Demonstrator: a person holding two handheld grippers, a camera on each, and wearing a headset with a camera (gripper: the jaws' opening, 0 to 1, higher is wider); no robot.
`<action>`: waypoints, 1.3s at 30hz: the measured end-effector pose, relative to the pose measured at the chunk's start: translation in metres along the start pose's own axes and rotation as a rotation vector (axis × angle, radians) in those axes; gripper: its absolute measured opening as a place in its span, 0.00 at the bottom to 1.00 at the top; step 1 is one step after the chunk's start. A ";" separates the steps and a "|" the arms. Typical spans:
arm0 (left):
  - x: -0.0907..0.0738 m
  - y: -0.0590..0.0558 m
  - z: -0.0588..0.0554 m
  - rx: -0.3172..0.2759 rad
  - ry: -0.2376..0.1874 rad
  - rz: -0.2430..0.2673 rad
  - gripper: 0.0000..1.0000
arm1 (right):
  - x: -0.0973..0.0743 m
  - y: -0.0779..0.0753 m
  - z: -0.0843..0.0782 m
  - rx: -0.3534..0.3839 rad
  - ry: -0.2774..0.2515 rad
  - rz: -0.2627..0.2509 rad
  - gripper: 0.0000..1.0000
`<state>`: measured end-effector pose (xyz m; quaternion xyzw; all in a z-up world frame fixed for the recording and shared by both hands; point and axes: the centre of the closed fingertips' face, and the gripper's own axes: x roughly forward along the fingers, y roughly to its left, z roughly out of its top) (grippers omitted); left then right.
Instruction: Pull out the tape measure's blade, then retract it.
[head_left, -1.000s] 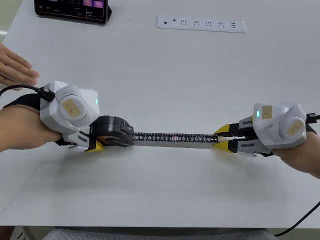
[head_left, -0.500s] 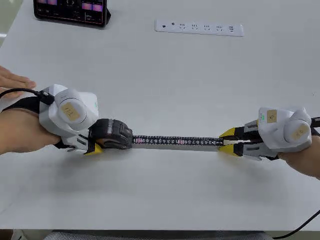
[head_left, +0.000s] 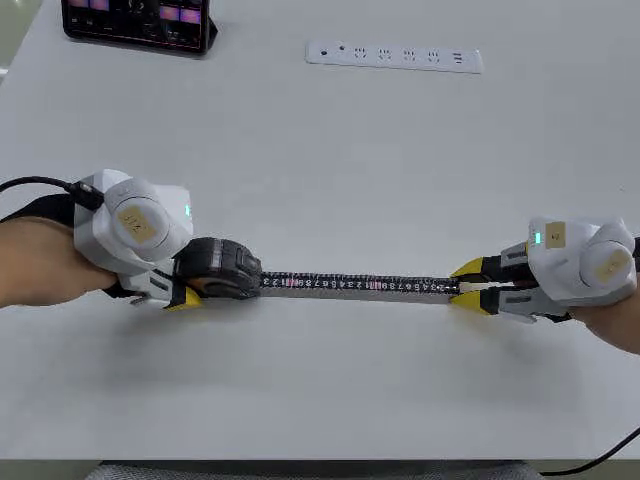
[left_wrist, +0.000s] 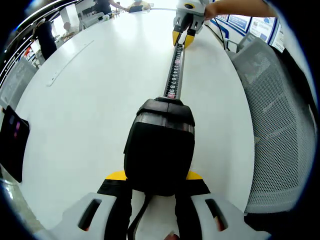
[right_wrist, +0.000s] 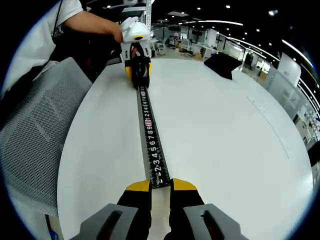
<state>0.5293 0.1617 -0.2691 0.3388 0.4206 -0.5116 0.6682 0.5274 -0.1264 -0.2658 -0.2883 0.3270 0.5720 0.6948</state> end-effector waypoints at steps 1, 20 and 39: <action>0.000 0.000 0.000 0.000 0.000 0.000 0.28 | -0.001 0.000 -0.001 0.000 0.003 -0.001 0.09; -0.002 0.002 0.001 0.002 0.000 0.006 0.28 | -0.010 -0.005 -0.010 0.005 0.028 -0.015 0.09; -0.003 0.005 0.005 -0.024 -0.026 0.028 0.29 | -0.011 -0.002 -0.011 -0.019 0.084 0.006 0.12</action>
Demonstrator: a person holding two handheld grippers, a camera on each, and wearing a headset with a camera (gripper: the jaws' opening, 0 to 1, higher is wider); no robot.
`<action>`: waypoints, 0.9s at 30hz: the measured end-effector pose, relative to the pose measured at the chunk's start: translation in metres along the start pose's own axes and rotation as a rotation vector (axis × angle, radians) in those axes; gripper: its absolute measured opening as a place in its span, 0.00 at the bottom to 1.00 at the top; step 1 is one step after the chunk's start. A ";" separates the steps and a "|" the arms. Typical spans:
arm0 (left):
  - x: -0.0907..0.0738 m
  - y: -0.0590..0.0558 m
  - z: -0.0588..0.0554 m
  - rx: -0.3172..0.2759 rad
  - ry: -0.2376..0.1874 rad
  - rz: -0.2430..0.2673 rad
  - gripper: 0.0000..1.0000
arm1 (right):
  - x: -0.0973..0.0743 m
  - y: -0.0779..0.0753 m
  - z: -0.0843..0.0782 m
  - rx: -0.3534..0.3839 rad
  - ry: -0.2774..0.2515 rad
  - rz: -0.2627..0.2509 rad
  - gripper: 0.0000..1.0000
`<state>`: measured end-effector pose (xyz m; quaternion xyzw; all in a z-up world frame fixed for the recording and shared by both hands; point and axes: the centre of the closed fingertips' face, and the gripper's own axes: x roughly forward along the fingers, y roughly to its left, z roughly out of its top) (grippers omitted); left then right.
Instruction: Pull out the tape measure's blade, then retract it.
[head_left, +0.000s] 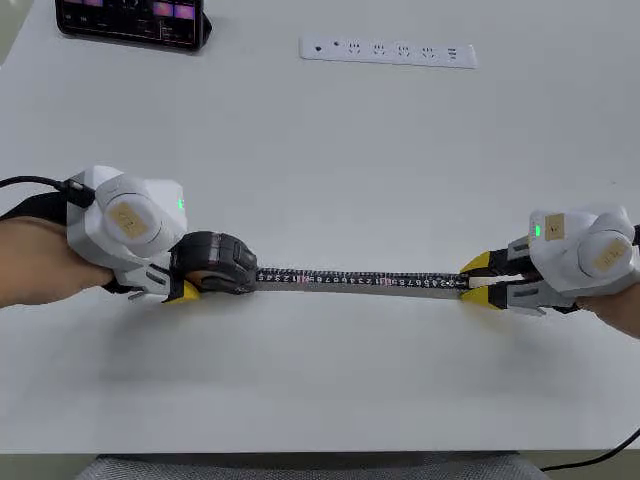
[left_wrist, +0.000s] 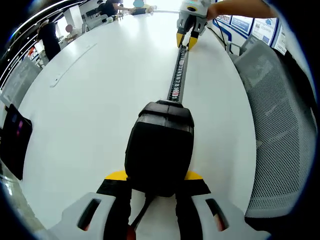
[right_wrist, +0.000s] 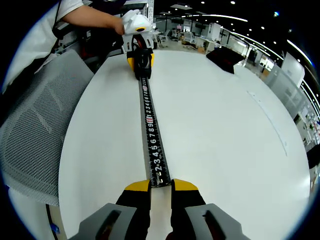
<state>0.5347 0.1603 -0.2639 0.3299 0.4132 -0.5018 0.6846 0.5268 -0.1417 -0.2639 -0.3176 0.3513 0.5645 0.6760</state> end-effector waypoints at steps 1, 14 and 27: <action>0.000 0.000 0.000 -0.010 -0.002 0.000 0.29 | 0.000 0.000 -0.001 0.001 0.002 -0.001 0.12; -0.003 0.001 0.003 -0.071 -0.024 0.004 0.34 | -0.001 0.005 0.003 0.049 -0.012 -0.007 0.20; -0.013 0.002 0.002 -0.118 -0.051 0.025 0.40 | -0.005 0.007 0.009 0.137 -0.063 -0.037 0.29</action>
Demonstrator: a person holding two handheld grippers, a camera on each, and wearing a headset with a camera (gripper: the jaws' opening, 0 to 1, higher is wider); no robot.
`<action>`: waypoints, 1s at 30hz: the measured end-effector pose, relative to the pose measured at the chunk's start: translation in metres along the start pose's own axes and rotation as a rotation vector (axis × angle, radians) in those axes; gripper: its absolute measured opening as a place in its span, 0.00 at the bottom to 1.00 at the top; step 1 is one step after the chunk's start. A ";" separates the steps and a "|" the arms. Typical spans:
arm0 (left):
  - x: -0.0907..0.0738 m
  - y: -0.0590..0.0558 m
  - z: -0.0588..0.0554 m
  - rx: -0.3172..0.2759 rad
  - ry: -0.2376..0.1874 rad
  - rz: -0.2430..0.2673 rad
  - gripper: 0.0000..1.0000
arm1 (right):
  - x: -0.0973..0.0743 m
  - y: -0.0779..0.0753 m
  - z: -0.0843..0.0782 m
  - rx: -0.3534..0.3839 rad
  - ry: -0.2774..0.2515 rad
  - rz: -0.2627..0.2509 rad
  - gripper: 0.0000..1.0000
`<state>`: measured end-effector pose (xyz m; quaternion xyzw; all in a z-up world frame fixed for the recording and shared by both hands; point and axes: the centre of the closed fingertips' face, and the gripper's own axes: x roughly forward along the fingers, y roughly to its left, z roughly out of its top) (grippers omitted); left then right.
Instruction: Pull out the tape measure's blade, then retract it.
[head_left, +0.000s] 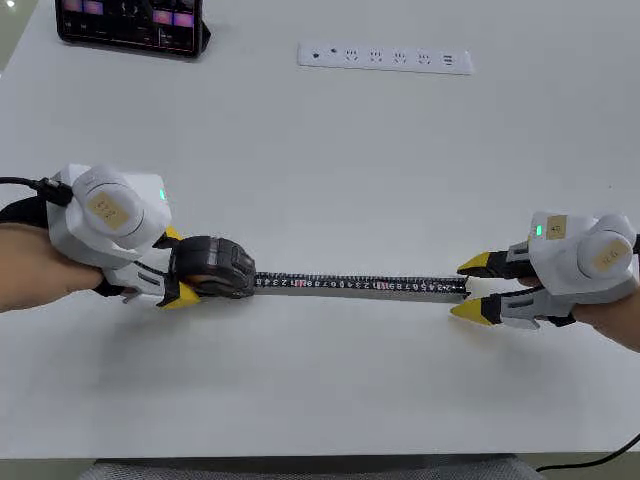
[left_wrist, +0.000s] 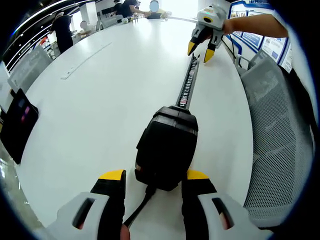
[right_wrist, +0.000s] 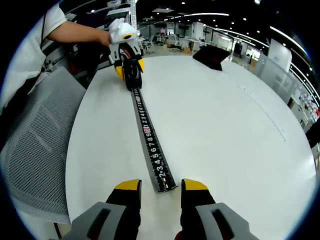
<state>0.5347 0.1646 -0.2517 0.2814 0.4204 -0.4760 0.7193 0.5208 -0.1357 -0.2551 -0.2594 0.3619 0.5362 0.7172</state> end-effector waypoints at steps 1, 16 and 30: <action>-0.001 0.000 0.001 -0.009 -0.008 0.003 0.41 | 0.000 0.000 0.001 0.007 -0.005 -0.004 0.29; -0.021 -0.002 0.007 -0.110 -0.118 0.068 0.53 | -0.008 0.010 0.008 0.100 -0.068 -0.074 0.44; -0.044 -0.010 -0.004 -0.192 -0.211 0.111 0.64 | -0.021 0.020 0.011 0.142 -0.088 -0.131 0.60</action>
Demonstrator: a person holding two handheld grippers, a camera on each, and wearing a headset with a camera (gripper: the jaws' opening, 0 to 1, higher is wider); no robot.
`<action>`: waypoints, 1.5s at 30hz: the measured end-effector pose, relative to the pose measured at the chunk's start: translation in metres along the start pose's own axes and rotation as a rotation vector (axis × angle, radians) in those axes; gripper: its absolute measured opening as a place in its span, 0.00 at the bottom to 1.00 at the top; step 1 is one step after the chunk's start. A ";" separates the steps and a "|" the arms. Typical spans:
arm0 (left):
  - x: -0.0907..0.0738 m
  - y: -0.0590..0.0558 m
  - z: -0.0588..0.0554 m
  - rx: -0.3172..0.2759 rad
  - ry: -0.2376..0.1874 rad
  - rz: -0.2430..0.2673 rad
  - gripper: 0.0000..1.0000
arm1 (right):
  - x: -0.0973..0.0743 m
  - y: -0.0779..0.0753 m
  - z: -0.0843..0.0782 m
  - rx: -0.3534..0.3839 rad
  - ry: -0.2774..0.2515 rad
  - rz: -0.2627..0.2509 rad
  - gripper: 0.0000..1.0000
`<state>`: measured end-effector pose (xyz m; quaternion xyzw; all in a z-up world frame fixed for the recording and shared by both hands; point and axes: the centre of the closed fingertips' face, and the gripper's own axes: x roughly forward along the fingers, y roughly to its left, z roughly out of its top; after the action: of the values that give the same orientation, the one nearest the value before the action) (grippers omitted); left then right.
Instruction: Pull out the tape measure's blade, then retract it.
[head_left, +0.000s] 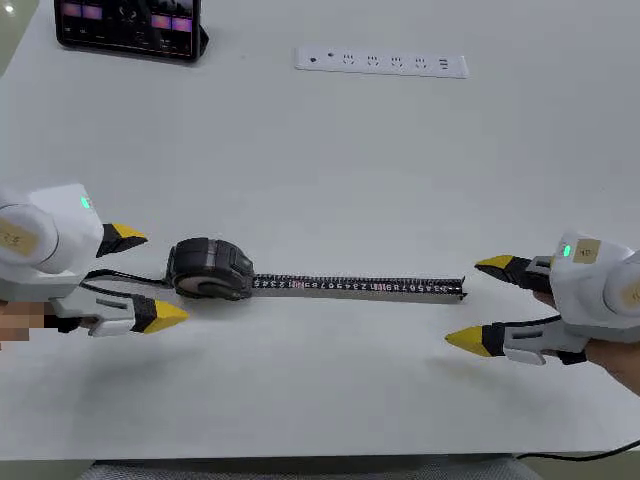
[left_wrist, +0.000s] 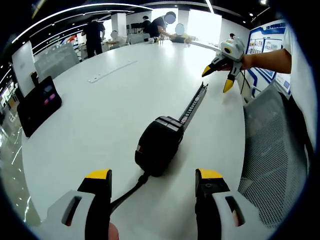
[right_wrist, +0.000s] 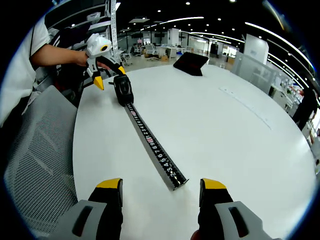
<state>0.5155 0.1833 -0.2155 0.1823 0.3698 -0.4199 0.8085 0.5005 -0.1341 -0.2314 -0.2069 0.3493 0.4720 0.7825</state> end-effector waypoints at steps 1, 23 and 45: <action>-0.001 0.000 0.000 -0.003 -0.008 0.005 0.66 | -0.001 0.000 0.000 0.001 -0.003 -0.006 0.61; -0.031 -0.009 -0.014 -0.105 -0.074 0.091 0.94 | -0.019 0.006 0.003 0.076 -0.046 -0.082 0.79; -0.057 -0.021 -0.025 -0.142 -0.137 0.151 0.99 | -0.037 0.015 0.001 0.096 -0.089 -0.124 0.87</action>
<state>0.4659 0.2178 -0.1888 0.1230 0.3274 -0.3419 0.8722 0.4760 -0.1482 -0.2034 -0.1689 0.3230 0.4142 0.8340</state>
